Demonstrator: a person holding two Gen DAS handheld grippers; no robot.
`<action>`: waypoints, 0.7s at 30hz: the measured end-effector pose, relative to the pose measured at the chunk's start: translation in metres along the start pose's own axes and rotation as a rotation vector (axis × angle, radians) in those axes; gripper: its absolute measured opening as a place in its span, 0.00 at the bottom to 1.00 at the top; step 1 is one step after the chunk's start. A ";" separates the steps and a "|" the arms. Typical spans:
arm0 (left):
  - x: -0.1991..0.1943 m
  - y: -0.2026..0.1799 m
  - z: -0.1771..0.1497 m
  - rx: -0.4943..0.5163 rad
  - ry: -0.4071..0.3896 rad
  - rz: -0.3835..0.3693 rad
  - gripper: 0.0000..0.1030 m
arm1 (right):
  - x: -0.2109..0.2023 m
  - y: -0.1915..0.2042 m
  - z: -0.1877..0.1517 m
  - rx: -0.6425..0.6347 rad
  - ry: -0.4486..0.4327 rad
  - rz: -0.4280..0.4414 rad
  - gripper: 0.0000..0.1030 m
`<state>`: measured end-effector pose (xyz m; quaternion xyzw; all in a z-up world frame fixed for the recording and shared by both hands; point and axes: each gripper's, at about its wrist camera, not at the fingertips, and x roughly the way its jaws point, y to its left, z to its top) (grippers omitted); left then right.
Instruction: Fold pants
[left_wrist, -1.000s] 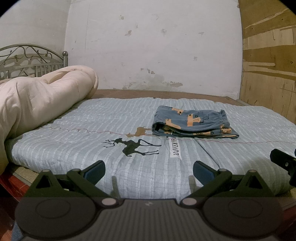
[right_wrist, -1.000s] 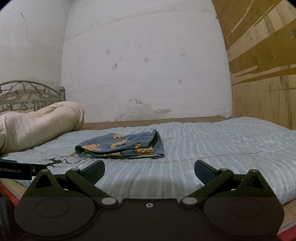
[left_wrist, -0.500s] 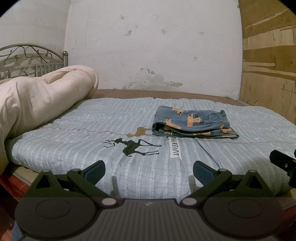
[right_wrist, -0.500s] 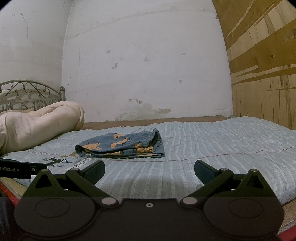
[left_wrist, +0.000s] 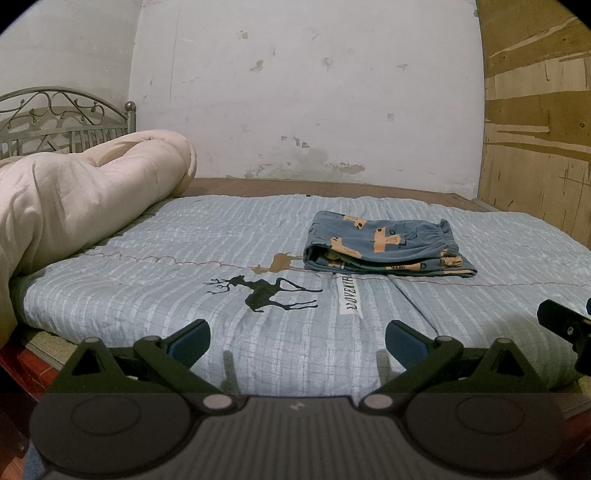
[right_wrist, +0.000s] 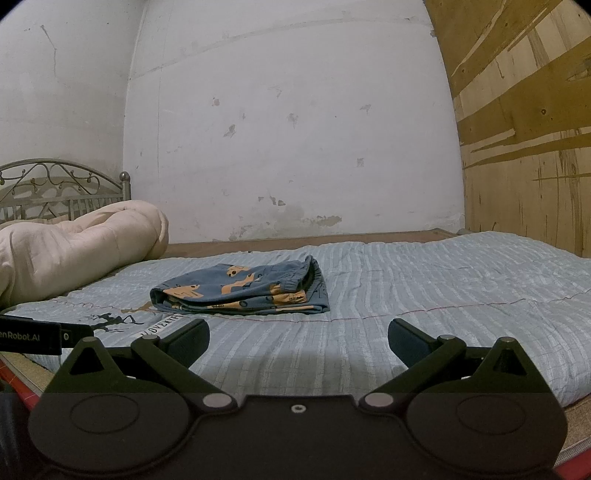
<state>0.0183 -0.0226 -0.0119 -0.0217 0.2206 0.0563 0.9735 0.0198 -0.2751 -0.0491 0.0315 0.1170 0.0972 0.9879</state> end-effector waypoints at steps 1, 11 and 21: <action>0.000 0.000 0.000 0.000 0.000 0.000 1.00 | 0.000 0.000 0.000 0.000 0.000 0.000 0.99; 0.000 0.000 0.000 -0.001 0.000 0.000 1.00 | 0.001 0.000 -0.001 0.001 0.001 0.001 0.99; 0.000 0.000 0.000 0.000 0.000 0.000 1.00 | 0.001 0.000 -0.001 0.001 0.001 0.001 0.99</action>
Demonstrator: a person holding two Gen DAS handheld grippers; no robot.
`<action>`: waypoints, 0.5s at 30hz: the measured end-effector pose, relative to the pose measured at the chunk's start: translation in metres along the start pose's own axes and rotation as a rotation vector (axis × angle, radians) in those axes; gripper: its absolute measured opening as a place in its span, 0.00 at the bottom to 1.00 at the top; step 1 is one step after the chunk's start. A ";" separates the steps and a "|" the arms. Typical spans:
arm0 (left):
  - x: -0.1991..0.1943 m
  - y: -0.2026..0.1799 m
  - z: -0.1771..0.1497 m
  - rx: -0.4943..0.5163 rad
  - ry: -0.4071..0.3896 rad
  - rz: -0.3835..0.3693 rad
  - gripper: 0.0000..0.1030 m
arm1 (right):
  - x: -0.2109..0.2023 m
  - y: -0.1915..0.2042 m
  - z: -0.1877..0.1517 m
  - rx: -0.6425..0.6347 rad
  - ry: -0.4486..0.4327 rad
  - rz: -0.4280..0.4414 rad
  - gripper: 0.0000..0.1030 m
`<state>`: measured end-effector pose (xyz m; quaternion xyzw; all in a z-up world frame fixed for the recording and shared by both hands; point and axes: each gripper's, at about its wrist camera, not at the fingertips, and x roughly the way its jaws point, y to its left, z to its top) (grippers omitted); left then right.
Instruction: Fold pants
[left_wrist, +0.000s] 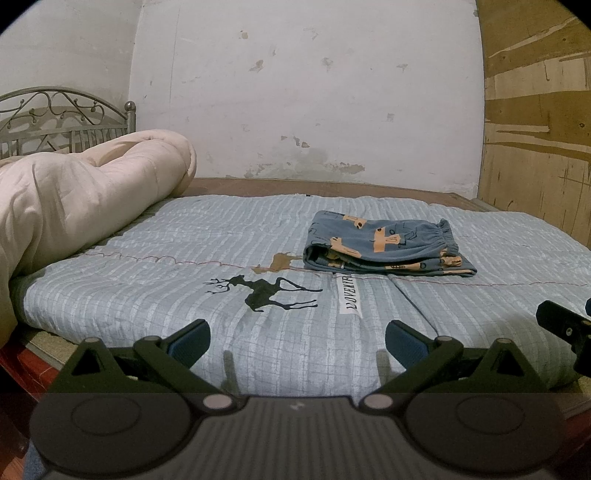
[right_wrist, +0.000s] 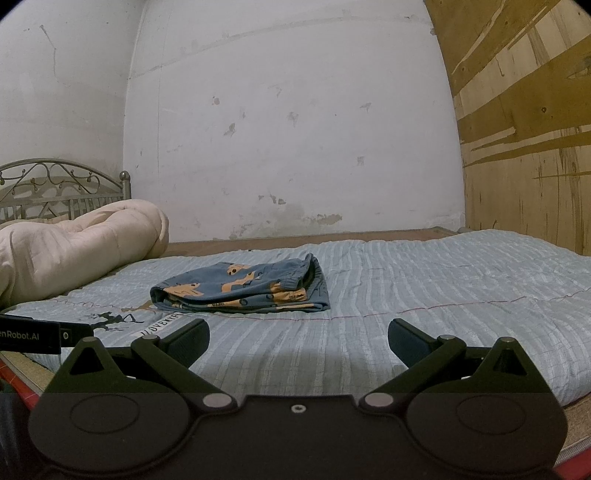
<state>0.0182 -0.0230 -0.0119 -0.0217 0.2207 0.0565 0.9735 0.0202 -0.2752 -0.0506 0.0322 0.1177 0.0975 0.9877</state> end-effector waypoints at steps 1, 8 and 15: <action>0.000 0.000 0.000 0.000 0.000 0.000 1.00 | 0.000 0.000 0.000 0.000 0.000 0.000 0.99; 0.000 0.000 0.000 0.000 0.000 0.000 1.00 | 0.000 0.000 0.000 0.000 0.001 0.000 0.99; 0.000 -0.002 0.001 -0.004 0.019 -0.004 1.00 | 0.000 0.000 -0.001 0.000 0.003 0.002 0.99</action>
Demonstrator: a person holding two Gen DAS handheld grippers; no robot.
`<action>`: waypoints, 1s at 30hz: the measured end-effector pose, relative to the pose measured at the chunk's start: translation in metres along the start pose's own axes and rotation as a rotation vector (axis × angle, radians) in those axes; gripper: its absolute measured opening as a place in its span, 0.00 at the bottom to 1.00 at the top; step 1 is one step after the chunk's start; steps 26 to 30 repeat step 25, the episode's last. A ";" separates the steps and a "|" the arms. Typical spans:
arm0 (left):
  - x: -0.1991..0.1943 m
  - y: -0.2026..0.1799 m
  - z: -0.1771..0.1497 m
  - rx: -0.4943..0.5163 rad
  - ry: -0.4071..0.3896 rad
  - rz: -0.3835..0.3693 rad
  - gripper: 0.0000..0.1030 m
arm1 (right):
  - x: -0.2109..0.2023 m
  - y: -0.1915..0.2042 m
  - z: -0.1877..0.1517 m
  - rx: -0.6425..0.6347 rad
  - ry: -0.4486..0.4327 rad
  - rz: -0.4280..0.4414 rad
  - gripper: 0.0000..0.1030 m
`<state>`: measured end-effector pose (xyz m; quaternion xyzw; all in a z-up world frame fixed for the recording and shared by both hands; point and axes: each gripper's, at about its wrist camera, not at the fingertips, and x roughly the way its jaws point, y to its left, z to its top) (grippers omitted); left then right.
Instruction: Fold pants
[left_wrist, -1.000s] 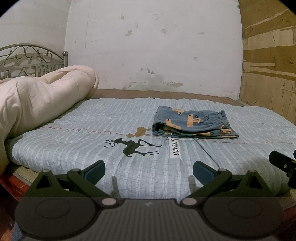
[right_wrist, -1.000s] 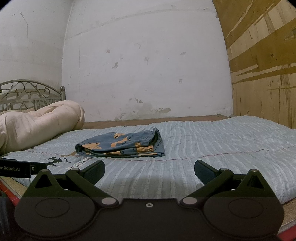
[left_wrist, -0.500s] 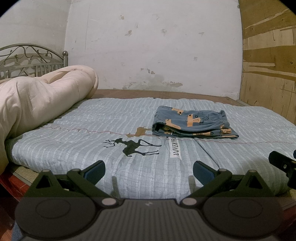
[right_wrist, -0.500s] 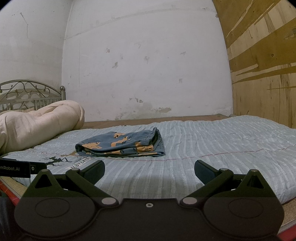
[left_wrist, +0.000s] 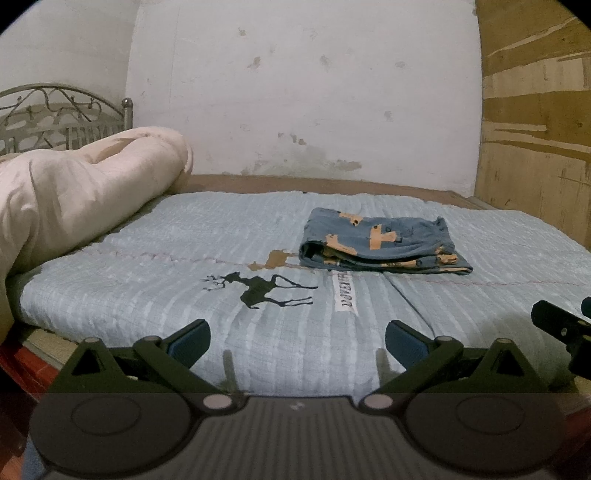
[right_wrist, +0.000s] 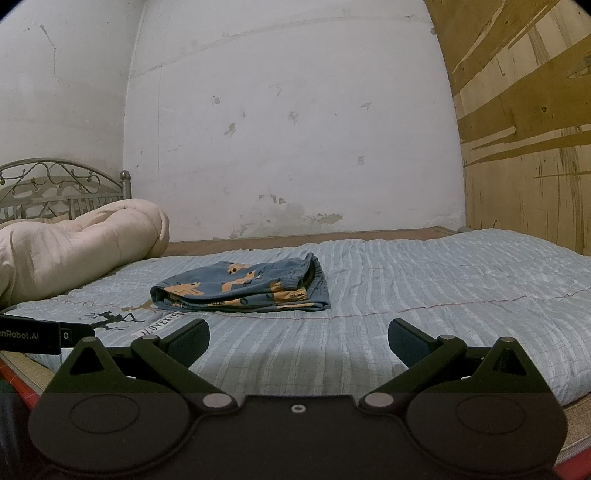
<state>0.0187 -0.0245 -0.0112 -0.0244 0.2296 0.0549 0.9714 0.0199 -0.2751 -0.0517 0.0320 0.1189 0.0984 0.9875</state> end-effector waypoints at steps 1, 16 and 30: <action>0.000 -0.001 0.000 -0.001 0.005 0.009 1.00 | 0.000 0.000 0.000 0.000 0.000 0.000 0.99; -0.001 0.002 0.001 -0.018 0.010 0.010 1.00 | 0.000 0.001 -0.001 0.000 0.001 0.000 0.99; -0.001 0.003 0.003 -0.021 0.010 0.011 1.00 | 0.000 0.001 0.000 0.000 0.001 0.000 0.99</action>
